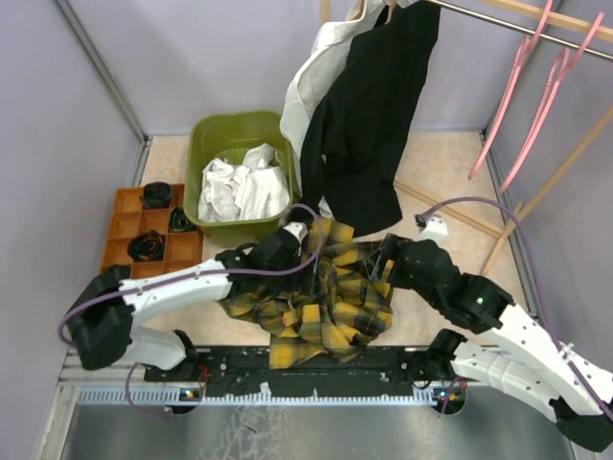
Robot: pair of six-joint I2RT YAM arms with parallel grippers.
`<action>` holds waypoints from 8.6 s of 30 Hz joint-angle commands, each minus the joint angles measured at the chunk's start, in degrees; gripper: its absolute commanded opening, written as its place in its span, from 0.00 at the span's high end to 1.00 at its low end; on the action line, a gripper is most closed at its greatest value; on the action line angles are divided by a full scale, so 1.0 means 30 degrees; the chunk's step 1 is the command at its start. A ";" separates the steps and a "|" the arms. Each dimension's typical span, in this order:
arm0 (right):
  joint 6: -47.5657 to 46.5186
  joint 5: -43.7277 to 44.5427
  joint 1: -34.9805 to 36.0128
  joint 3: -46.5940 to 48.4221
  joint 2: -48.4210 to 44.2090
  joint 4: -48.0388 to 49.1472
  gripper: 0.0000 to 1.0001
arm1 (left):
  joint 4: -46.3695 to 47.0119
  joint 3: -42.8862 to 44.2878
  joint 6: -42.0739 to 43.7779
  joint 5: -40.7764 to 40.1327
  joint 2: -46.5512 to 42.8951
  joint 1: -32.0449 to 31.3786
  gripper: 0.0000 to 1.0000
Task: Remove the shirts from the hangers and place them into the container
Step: Pick up the shirt from the center of the board, then place the shirt in the bin, then adjust the shirt in the bin.
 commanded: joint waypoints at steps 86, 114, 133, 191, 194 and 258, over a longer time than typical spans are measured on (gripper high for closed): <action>0.2422 0.2466 0.0146 -0.2752 -0.2973 0.1290 0.11 | -0.8383 2.2600 1.1371 -0.8792 0.3327 1.0552 1.00; 0.1636 0.2477 0.0130 -0.3043 -0.2492 0.1603 0.10 | -0.7420 1.8592 0.8969 0.0110 1.2228 1.2939 1.00; 0.1508 0.1920 0.0124 -0.3116 -0.2498 0.1569 0.08 | -1.0719 1.9799 0.9030 0.2430 1.4343 1.2885 0.57; 0.1933 0.1364 0.0129 -0.4203 -0.2778 0.2574 0.04 | 0.1974 -0.6311 -0.3156 0.1349 -0.4360 0.7495 0.26; 0.1941 0.1369 0.0125 -0.4203 -0.2790 0.2547 0.04 | 0.2135 -0.6276 -0.3164 0.0868 -0.3608 0.7247 0.28; 0.0680 0.1608 0.0138 -0.3675 -0.1815 0.3115 0.01 | -0.1433 1.1192 0.2778 0.4304 0.7189 1.5485 1.00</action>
